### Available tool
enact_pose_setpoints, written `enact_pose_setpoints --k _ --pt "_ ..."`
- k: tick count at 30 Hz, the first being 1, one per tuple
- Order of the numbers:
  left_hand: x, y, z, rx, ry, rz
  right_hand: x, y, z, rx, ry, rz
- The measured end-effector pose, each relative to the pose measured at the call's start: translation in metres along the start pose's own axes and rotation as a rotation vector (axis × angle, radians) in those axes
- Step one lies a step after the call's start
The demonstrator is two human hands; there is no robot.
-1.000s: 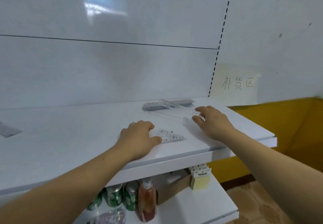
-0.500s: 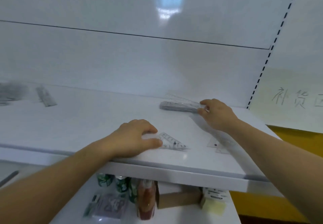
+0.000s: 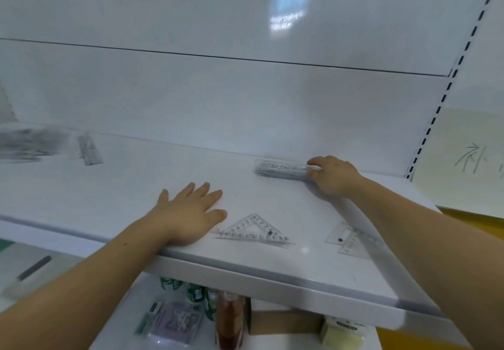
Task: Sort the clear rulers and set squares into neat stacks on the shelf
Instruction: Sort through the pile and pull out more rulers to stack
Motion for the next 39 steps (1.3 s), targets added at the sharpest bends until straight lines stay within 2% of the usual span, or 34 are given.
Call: enact_pose_setpoints --k 5,8,13,18,20,25,30,34,39 --pt "-0.002 -0.001 0.001 0.001 -0.013 -0.010 -0.001 -0.007 -0.002 -0.052 -0.033 0.022" --pt "-0.002 -0.001 0.003 0.043 -0.015 -0.031 0.002 -0.006 0.001 0.001 -0.034 0.030" --pt "0.001 0.008 0.006 0.248 -0.012 -0.066 0.006 0.014 0.030 0.104 0.069 0.004" --pt "0.012 0.018 0.042 0.518 -0.072 -0.063 0.008 0.019 0.107 0.053 0.192 0.071" --pt "0.019 0.021 0.074 0.514 -0.036 -0.082 0.007 0.014 0.146 0.053 0.238 0.101" --pt "0.041 0.030 0.195 0.294 0.120 -0.142 -0.007 -0.006 0.265 0.029 0.322 0.137" --pt "0.065 0.037 0.325 0.244 0.233 -0.182 -0.020 -0.035 0.395 0.006 0.383 0.192" --pt "0.074 0.045 0.411 0.272 0.282 -0.235 -0.032 -0.055 0.471 -0.028 0.372 0.190" --pt "0.066 0.056 0.477 0.249 0.293 -0.276 -0.059 -0.072 0.517 -0.042 0.242 0.164"
Point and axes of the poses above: each hand's wrist, its own x-axis away from the middle knuckle, its own y-axis out of the back of the hand, z = x × y, the point moved 1 cm from there along -x, towards the middle knuckle
